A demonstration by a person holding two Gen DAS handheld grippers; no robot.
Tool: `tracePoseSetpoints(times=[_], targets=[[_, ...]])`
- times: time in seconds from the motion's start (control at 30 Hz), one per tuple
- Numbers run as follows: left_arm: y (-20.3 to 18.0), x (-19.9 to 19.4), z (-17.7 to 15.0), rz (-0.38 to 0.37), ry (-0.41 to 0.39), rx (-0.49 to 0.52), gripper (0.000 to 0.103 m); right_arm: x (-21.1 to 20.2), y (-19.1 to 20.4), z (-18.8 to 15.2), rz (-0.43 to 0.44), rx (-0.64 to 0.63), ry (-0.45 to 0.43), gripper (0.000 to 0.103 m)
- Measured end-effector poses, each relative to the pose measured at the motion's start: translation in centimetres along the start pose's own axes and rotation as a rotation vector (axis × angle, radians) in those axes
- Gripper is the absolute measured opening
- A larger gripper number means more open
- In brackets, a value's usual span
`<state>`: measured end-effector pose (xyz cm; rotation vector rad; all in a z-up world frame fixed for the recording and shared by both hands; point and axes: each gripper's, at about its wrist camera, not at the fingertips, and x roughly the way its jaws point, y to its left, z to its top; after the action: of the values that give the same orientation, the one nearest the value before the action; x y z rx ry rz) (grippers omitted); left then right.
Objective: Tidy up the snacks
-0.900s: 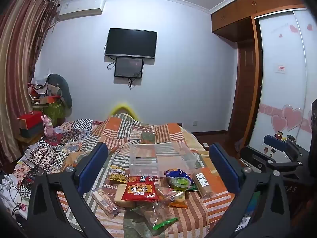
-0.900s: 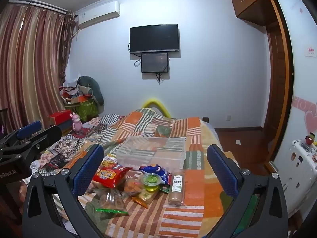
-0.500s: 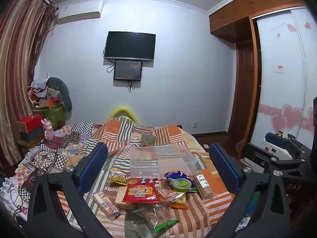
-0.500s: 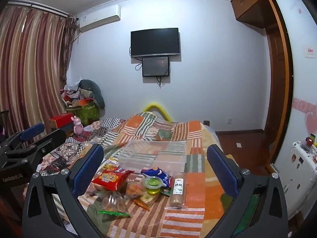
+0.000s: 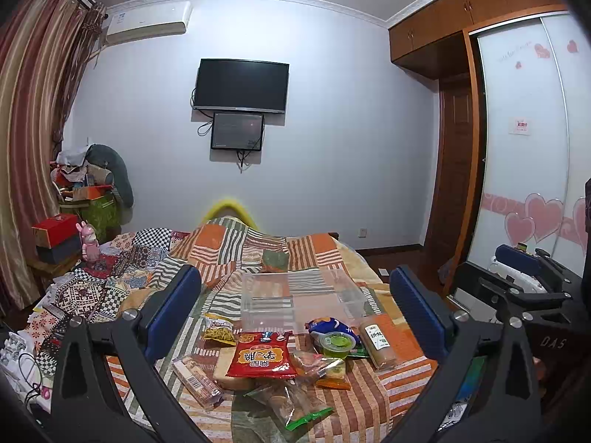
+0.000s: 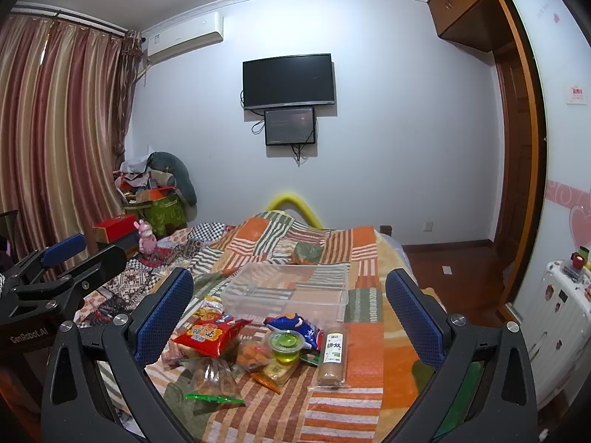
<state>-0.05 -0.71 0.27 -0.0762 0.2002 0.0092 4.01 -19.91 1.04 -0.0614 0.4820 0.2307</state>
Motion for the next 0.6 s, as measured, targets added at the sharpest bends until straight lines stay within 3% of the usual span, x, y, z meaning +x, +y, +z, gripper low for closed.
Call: tracePoseSetpoints(times=[0.6], targets=[[0.08,-0.11,-0.03,-0.001,-0.01,-0.003,0.103,-0.37,0.55,0.15,0.007,-0.009,-0.01,0.103]])
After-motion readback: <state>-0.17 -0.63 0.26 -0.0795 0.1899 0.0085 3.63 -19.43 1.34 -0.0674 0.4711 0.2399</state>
